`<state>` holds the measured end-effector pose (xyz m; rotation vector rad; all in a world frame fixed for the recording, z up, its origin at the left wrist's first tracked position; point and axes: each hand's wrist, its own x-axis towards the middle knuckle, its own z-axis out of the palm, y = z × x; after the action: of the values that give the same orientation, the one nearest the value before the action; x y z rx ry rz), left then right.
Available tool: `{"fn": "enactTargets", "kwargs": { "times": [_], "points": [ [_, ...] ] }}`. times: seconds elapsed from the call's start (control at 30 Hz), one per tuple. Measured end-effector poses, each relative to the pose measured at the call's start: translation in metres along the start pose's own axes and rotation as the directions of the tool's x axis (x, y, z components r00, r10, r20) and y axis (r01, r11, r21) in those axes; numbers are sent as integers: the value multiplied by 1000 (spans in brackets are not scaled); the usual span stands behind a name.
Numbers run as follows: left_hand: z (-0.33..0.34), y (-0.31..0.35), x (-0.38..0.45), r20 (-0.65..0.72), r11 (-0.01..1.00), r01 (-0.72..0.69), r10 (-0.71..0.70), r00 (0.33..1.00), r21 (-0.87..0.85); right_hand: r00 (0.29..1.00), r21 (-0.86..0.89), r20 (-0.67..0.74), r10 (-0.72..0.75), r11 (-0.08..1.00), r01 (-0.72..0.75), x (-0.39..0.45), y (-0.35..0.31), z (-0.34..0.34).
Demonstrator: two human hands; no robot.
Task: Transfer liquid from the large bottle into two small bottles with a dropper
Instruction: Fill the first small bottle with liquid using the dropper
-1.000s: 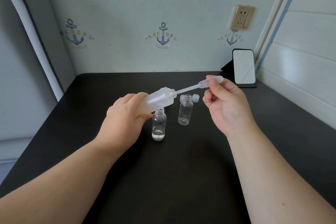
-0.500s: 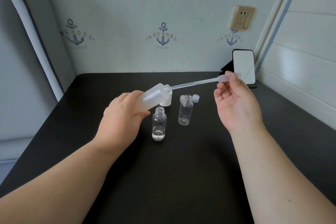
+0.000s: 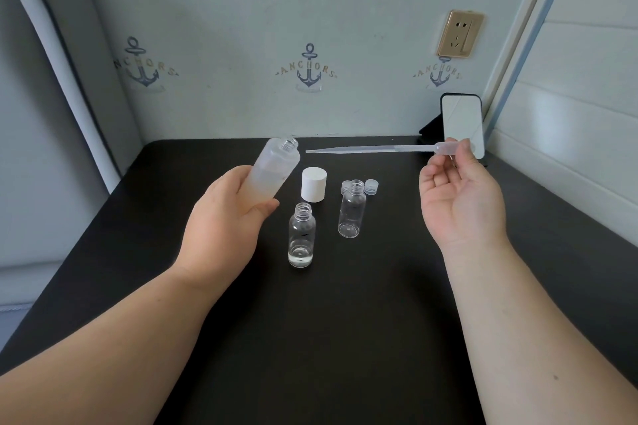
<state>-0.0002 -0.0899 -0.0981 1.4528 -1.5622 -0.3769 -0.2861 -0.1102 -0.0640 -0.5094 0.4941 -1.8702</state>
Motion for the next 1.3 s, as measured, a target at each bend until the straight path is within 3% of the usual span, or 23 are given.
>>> {"fn": "enactTargets", "kwargs": {
  "times": [0.13,0.7,0.8,0.87,0.93,1.07,1.2,1.3],
  "points": [
    [0,0,0,-12,995,68,-69,998,-70,1000,-3,3,19,1000,-19,1,0,1],
    [6,-1,7,36,976,138,-133,990,-170,997,-90,62,42,995,-37,5,4,-3],
    [0,1,2,-74,967,68,-89,993,-247,997,-96,66,36,995,-30,5,5,-4],
    [-7,3,-4,-212,974,-38,-11,977,-224,997,-101,77,28,995,-21,5,5,-4],
    [-10,6,-11,-249,970,-136,84,965,-200,996,-114,86,24,993,-14,5,5,-5],
    [-6,9,-19,-15,955,-223,224,974,-194,995,-128,91,28,992,-17,4,4,-4],
    [-1,9,-18,276,966,-239,256,926,-95,995,-132,98,22,991,-9,4,2,-4],
    [2,8,-17,325,971,-237,229,918,-14,995,-129,98,17,992,-4,5,2,-4]
  ]
}}
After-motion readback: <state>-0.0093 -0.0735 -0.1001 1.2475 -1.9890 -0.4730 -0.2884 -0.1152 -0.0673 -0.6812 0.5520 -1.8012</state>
